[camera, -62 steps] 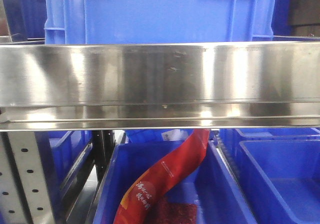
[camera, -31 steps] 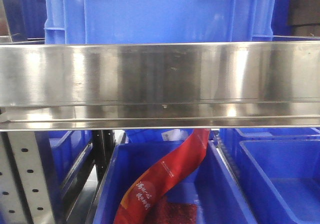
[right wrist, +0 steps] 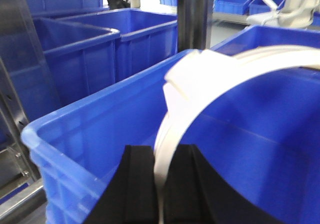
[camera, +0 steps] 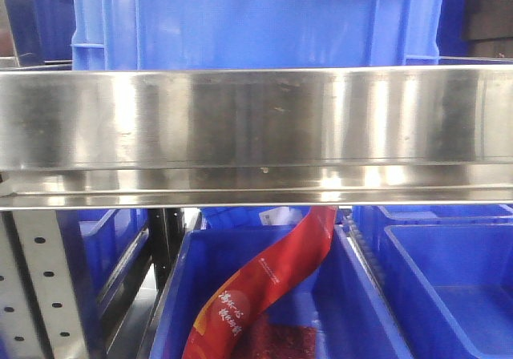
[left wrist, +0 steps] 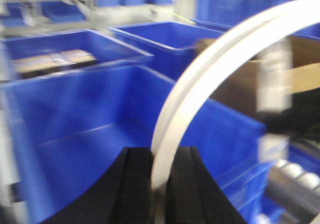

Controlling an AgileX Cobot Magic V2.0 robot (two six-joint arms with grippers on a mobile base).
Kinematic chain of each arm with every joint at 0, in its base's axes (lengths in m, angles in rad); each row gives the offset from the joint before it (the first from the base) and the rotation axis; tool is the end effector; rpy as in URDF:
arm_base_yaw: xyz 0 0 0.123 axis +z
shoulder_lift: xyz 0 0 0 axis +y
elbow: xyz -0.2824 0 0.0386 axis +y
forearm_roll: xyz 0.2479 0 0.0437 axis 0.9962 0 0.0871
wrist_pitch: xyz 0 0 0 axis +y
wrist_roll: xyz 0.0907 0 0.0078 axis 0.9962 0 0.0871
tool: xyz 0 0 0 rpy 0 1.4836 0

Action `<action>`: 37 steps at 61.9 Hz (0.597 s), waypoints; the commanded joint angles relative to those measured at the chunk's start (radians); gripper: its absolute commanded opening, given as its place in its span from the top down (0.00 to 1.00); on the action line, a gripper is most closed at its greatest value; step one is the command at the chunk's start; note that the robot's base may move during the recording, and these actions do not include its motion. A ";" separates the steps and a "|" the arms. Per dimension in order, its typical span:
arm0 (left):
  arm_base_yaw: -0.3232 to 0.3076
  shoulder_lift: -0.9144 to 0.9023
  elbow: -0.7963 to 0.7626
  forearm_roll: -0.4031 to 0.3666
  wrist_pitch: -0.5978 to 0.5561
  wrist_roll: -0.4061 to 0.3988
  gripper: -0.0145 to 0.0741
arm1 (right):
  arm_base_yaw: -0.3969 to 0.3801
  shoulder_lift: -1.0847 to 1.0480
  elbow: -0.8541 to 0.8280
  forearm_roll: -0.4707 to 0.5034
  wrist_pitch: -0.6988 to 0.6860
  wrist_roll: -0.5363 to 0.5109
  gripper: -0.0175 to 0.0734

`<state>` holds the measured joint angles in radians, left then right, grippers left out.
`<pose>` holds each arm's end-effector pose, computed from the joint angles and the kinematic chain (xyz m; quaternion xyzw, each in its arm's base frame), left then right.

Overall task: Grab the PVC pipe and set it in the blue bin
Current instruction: 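Open both grippers to drop the clamps into the blue bin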

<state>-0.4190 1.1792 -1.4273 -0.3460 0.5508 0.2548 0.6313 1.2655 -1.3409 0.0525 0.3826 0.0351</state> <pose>0.2176 -0.1147 0.4851 0.1991 0.7434 -0.2123 0.6022 0.2287 0.1694 0.4462 -0.2168 0.7496 0.2260 0.5831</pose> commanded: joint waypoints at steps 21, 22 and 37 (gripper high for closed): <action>-0.022 0.391 -0.436 0.132 0.146 -0.343 0.96 | 0.002 0.184 -0.219 0.026 0.111 -0.001 0.99; -0.022 0.402 -0.446 0.132 0.148 -0.348 0.96 | 0.002 0.192 -0.227 0.026 0.116 -0.001 0.99; -0.022 0.546 -0.493 0.132 0.165 -0.363 0.96 | 0.002 0.276 -0.273 0.026 0.136 -0.001 0.99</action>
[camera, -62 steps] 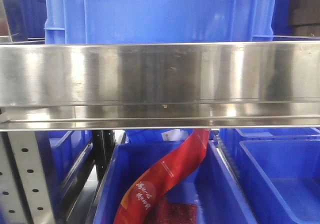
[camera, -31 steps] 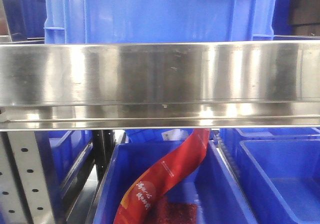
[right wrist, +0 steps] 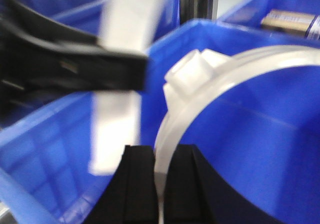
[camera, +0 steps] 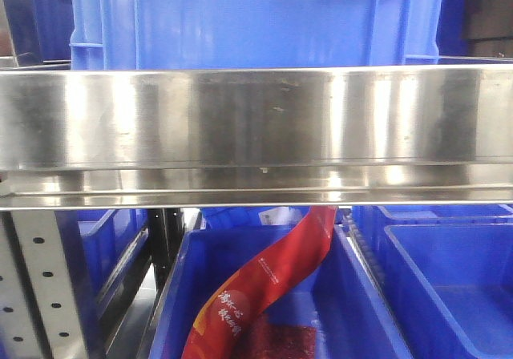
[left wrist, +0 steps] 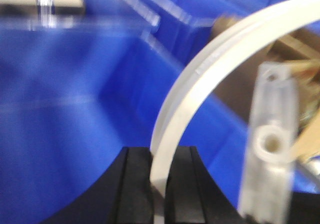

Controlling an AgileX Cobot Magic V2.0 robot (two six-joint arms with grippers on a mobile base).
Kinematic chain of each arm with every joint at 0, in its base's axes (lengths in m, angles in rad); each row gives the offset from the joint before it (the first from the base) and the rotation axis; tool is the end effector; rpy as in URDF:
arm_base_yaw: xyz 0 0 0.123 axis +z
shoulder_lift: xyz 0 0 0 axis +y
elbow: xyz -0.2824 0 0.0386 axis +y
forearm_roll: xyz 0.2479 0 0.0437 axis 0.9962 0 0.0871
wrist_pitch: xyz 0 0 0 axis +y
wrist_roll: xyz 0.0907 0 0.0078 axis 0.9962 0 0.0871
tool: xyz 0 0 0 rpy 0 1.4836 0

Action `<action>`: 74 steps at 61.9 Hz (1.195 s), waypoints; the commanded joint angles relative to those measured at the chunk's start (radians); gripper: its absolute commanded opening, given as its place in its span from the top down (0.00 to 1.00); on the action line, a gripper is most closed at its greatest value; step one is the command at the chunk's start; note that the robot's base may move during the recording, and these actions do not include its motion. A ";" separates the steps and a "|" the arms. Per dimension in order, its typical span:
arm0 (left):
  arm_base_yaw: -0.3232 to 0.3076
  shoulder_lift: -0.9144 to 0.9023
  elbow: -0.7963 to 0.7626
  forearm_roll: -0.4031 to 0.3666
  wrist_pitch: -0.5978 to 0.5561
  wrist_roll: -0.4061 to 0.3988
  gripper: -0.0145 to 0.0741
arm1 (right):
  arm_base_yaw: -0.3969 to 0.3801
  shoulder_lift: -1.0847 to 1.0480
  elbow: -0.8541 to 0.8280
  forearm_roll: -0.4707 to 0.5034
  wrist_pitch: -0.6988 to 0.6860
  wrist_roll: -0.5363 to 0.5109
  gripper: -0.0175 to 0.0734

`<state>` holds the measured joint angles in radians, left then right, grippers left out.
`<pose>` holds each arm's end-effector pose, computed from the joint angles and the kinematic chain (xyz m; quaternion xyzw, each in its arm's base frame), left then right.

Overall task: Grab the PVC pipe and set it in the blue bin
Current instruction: 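Open both grippers to drop the clamps into the blue bin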

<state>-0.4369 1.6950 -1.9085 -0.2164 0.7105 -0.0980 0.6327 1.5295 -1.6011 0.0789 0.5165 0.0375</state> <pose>0.3474 -0.1763 0.4586 0.1108 0.8244 -0.2442 0.4984 0.2852 0.2135 0.4362 -0.2244 0.7899 0.2209 0.5262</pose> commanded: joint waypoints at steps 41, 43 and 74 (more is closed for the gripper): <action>-0.005 0.070 -0.012 0.023 0.066 -0.010 0.37 | -0.044 0.021 -0.012 0.005 0.067 -0.004 0.43; -0.005 0.070 -0.012 0.023 0.066 -0.010 0.37 | -0.044 0.021 -0.013 0.005 0.072 -0.004 0.43; -0.005 -0.021 -0.016 0.135 0.076 -0.010 0.96 | -0.044 -0.067 -0.015 -0.031 0.090 -0.004 0.99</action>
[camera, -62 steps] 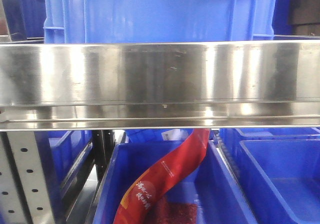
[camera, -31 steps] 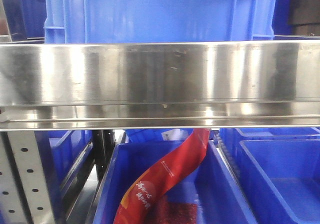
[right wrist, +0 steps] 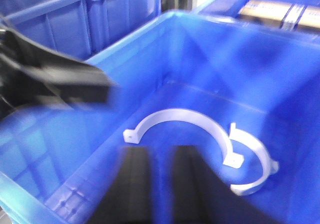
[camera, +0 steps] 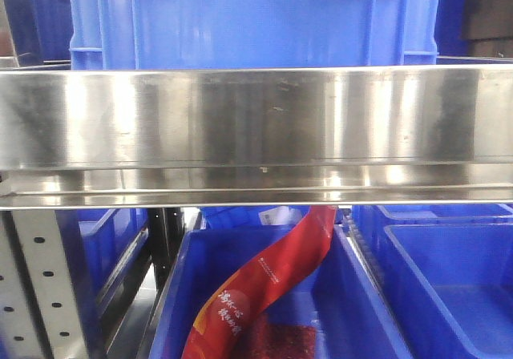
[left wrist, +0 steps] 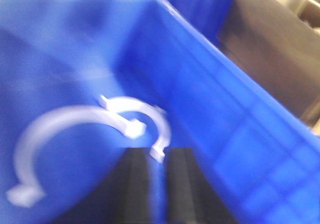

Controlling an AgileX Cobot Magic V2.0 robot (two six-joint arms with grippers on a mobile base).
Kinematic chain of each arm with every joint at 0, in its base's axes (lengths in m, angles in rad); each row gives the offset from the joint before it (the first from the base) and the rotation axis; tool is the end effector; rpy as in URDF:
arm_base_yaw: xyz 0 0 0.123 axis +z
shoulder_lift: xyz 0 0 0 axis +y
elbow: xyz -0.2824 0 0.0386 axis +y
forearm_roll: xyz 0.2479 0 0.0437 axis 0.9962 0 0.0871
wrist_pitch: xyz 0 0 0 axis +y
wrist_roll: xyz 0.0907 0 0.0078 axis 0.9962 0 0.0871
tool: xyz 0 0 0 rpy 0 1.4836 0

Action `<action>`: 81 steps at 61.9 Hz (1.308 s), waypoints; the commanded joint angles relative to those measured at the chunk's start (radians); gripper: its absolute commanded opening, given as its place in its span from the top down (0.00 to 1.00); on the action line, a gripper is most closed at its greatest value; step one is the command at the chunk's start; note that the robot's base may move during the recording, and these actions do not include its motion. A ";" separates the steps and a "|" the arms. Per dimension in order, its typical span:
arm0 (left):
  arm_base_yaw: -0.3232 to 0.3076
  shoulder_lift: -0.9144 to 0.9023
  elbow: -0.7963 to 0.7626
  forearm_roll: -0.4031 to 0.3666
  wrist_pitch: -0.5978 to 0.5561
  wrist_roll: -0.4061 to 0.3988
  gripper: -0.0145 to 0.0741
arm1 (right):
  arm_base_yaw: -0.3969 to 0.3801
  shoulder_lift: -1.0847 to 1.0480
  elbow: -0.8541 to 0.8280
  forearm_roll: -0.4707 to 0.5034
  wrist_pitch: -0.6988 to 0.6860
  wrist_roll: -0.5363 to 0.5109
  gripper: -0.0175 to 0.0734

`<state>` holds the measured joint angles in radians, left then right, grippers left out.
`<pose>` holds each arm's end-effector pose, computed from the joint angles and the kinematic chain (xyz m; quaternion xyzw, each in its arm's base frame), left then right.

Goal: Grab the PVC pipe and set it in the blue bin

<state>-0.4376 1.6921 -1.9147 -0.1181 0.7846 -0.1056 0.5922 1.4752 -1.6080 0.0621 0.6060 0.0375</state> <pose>0.3459 -0.1702 0.4547 0.1271 0.8427 -0.1948 0.4856 0.2767 0.1900 0.4496 -0.2162 0.8006 0.2003 0.5217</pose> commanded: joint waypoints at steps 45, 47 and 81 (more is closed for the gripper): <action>-0.006 -0.477 0.394 0.038 -0.254 0.030 0.96 | -0.004 -0.472 0.407 -0.051 -0.286 -0.002 0.99; -0.006 -0.515 0.463 0.038 -0.300 0.030 0.96 | -0.004 -0.496 0.448 -0.051 -0.315 -0.002 0.99; -0.004 -1.156 1.274 0.100 -0.614 0.030 0.96 | -0.121 -0.877 0.915 -0.039 -0.484 -0.002 0.99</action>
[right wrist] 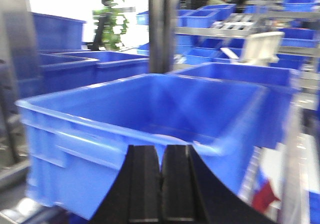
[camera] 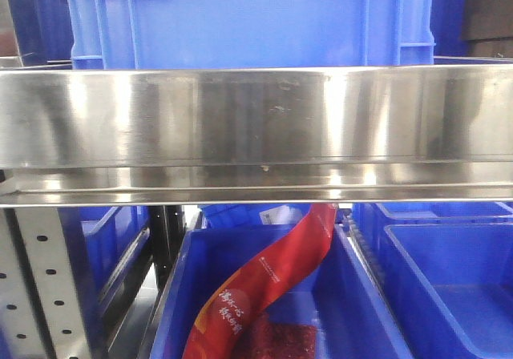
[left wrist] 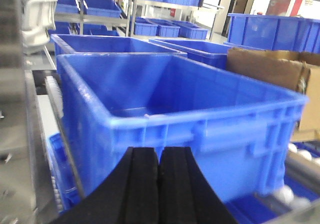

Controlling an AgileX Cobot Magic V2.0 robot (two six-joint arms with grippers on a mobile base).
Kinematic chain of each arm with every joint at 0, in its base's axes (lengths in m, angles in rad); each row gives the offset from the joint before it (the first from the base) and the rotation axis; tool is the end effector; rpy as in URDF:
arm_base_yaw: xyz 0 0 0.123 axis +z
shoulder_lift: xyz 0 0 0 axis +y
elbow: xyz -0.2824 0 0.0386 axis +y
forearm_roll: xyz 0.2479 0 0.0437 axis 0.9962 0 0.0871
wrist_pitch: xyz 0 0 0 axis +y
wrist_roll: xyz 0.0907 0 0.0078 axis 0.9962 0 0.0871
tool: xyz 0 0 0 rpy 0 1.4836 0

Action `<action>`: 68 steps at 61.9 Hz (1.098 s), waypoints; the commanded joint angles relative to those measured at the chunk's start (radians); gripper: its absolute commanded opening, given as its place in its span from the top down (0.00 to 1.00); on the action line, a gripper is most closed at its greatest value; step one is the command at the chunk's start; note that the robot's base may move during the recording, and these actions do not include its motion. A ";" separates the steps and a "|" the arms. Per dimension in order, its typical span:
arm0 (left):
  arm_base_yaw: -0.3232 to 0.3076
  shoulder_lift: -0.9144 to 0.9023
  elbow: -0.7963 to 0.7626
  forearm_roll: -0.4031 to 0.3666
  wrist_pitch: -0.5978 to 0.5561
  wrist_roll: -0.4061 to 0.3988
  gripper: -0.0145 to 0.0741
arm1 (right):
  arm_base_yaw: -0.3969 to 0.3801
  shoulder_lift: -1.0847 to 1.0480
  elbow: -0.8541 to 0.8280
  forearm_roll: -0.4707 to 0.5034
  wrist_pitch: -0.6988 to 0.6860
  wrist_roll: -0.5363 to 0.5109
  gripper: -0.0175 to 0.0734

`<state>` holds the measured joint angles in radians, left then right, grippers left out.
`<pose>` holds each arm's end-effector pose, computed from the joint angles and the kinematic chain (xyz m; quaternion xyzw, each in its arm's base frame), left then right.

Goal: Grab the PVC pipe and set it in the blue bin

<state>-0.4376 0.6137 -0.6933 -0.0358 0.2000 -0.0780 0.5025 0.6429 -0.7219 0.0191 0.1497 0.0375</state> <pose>0.1138 -0.0540 0.3773 0.1185 0.7089 -0.1915 0.6684 0.1154 0.0637 0.3877 -0.1561 0.6836 0.1976 0.6850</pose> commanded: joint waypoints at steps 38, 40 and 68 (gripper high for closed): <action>-0.004 -0.329 0.120 0.058 -0.030 0.002 0.96 | -0.049 -0.156 0.047 0.004 -0.026 -0.002 0.99; -0.004 -0.329 0.120 0.058 -0.030 0.002 0.96 | -0.049 -0.156 0.047 0.004 -0.026 -0.002 0.99; -0.004 -0.329 0.120 0.058 -0.030 0.002 0.96 | -0.049 -0.158 0.062 0.004 -0.029 -0.002 0.99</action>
<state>-0.4376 0.2903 -0.5742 0.0202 0.1969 -0.0780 0.4593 0.4912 -0.6756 0.0228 0.1437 0.0375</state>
